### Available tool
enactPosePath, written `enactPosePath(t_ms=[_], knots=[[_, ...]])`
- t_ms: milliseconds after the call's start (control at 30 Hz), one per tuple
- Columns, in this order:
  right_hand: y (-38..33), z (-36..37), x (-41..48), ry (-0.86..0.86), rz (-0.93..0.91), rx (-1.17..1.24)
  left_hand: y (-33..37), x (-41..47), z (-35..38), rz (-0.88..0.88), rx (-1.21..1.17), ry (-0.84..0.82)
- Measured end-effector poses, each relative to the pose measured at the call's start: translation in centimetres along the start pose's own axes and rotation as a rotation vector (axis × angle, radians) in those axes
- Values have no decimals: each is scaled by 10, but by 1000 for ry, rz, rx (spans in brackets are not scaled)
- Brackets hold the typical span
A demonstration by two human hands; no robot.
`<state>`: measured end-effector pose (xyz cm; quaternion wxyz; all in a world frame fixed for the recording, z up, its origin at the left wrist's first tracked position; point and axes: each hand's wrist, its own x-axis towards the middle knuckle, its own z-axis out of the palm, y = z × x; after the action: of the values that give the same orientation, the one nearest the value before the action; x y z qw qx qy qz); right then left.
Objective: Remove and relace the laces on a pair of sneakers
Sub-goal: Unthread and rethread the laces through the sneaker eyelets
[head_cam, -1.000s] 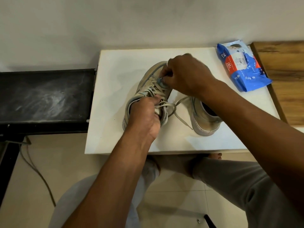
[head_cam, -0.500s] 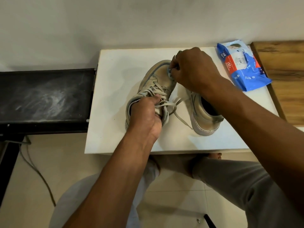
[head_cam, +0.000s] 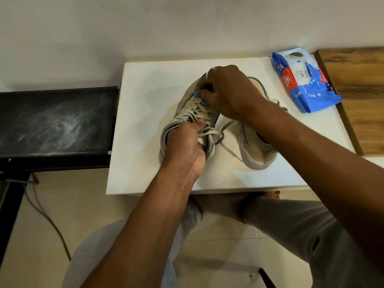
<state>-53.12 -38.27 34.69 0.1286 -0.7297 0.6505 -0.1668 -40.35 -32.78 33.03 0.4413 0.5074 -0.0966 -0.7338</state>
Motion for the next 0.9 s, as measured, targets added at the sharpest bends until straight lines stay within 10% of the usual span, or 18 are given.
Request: enactPosePath(t_ms=[267,700,900], knots=[[14,-31,-5,-318,11,3,-2,2,1,-6,-14,-7],[-1,12,-12,64,143,104,16,29,-10,-26,-265,-58],[-11,-9,-13,-289,110,235,20,33,-14,-38,-335,-50]])
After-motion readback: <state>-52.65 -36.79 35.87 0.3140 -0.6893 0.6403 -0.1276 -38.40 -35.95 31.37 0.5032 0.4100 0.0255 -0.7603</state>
